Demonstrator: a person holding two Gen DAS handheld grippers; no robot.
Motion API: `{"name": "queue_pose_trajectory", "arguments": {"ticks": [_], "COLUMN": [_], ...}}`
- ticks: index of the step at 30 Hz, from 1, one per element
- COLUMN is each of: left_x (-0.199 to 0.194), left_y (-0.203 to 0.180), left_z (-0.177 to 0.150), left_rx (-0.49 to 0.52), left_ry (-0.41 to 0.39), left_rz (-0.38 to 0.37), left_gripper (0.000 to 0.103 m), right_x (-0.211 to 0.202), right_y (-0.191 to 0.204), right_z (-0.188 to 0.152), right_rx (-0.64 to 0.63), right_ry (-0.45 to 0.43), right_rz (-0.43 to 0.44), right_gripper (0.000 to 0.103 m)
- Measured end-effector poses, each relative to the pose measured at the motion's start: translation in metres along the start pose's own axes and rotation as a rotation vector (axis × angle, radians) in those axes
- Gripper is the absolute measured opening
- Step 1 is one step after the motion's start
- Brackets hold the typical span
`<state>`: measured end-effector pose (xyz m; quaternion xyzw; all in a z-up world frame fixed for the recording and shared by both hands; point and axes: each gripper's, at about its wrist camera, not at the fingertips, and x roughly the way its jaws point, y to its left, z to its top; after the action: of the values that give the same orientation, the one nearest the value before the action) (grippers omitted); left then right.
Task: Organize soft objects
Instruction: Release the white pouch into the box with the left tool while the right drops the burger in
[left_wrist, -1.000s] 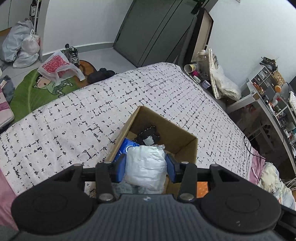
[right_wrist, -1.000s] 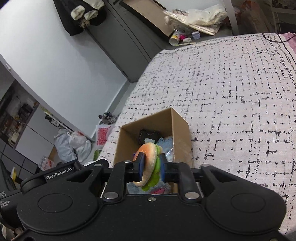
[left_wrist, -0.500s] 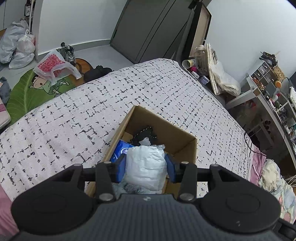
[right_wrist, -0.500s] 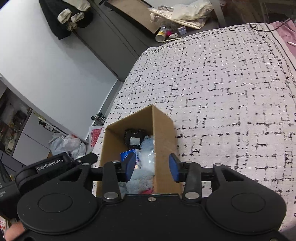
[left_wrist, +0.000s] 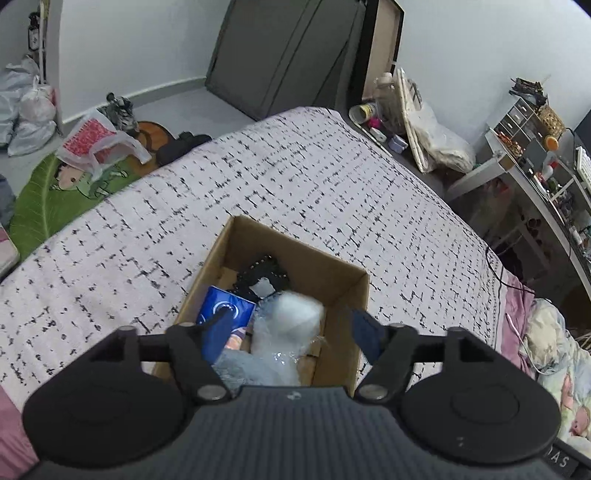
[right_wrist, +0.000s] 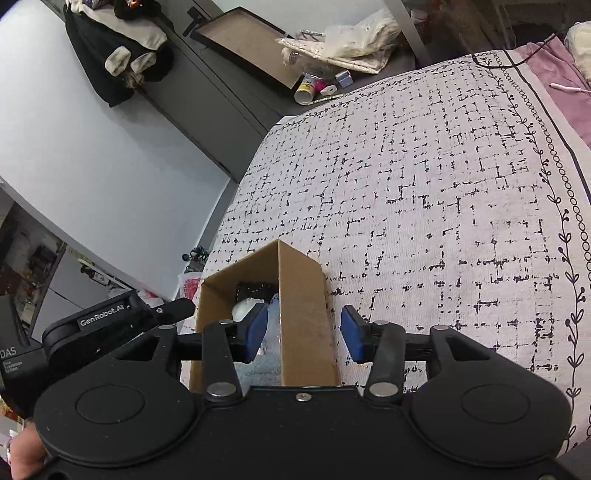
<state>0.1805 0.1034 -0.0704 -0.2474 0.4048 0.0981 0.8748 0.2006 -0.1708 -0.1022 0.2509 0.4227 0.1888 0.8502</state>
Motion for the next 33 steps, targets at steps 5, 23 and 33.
{"name": "queue_pose_trajectory", "arguments": {"ticks": [5,23,33], "left_x": [-0.006,-0.047,-0.075], "left_y": [-0.005,-0.037,-0.054], "left_z": [-0.002,-0.034,-0.053], "left_rx": [0.007,0.096,0.148], "left_ry": [0.003,0.001,-0.019], "left_rz": [0.013,0.058,0.067], "left_gripper": [0.075,0.086,0.094], "right_x": [-0.008,-0.052,-0.085], "right_y": [-0.006,-0.018,-0.019], "right_z": [0.003,0.006,0.004], "right_rx": [0.015,-0.021,-0.076], "right_ry": [-0.011,-0.044,-0.071], "right_rz": [0.013,0.029,0.016], "right_gripper": [0.045,0.070,0.096]}}
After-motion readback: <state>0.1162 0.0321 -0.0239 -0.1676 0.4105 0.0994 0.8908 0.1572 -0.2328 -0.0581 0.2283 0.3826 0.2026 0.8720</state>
